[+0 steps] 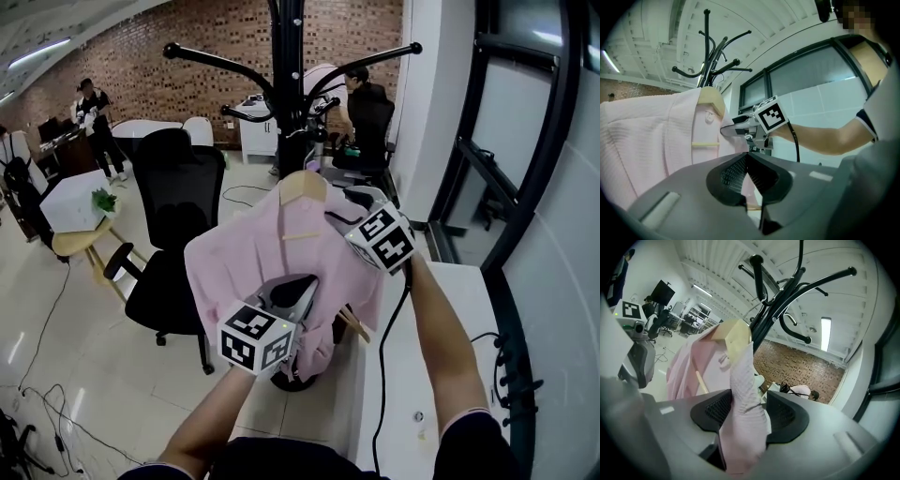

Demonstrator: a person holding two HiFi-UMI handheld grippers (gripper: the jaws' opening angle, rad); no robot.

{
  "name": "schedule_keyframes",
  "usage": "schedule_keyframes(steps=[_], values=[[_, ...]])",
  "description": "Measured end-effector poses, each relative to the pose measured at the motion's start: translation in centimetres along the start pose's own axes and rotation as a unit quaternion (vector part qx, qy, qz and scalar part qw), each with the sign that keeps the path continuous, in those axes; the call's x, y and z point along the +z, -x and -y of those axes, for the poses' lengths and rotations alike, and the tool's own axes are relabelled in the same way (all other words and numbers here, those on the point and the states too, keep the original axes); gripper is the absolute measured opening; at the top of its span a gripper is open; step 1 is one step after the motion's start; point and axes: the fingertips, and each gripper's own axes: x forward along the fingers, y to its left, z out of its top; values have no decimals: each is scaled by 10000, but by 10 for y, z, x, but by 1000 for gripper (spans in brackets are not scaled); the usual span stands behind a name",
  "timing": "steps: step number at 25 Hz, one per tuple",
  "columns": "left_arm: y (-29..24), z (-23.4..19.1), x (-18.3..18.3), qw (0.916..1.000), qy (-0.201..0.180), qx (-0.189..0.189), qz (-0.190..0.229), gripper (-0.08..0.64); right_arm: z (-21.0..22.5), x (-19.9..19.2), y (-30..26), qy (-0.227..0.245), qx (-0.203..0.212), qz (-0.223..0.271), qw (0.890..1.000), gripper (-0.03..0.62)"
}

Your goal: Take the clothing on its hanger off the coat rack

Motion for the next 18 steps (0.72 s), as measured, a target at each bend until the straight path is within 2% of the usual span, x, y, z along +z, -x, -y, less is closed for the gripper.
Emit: schedule_keyframes(steps=[5,10,18], values=[[3,-6,1,10000,-20,45,-44,12,-1,0,-8,159,40,-125,9998,132],[6,-8,1,10000,-26,68,-41,12,-14,2,-6,494,173,-206,9984,97],[10,-3,-5,10000,1,4,-69,12,-16,2,4,582,-130,-119,9982,89]])
